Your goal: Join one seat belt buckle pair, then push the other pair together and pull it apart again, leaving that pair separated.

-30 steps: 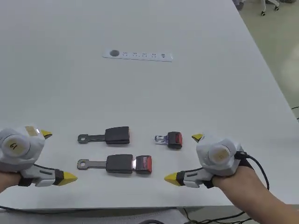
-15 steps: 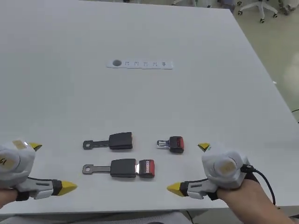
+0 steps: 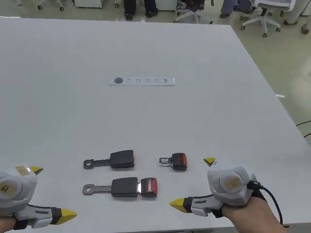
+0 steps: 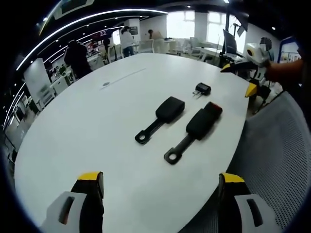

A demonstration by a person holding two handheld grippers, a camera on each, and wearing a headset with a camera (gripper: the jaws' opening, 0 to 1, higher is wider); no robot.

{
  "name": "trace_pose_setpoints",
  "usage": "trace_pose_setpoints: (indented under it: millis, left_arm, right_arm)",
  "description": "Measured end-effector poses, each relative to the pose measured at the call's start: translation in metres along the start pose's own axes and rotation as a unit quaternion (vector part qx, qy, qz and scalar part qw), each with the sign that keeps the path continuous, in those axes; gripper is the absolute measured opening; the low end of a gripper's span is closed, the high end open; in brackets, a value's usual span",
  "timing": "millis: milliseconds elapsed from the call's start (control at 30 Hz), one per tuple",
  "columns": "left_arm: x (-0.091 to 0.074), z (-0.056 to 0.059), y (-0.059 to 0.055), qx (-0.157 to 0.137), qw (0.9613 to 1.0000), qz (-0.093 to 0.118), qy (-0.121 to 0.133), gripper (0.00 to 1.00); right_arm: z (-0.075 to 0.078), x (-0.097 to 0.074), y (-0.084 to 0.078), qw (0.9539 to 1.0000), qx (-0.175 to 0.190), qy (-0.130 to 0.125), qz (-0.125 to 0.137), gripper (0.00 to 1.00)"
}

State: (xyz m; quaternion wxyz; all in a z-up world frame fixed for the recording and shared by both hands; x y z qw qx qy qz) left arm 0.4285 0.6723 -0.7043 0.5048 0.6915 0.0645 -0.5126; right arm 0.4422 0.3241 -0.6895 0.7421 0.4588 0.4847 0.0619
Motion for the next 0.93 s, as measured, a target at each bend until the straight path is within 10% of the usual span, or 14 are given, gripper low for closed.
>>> trace_pose_setpoints:
  millis: [933]
  left_arm:
    - [-0.012,0.015,0.012,-0.001,0.9988,0.049,-0.008,1.00]
  right_arm:
    - [-0.011,-0.005,0.016,0.9999,-0.002,-0.005,0.015,0.99]
Point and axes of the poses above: the centre of the closed fingertips' face, and the gripper's own axes: x roughly forward along the fingers, z roughly to its right, y roughly out of its top, the point moved 3 cm from there along -x, roughly backward along the fingers, and after that the axes turned 6 degrees about -x, right-handed, at the moved point
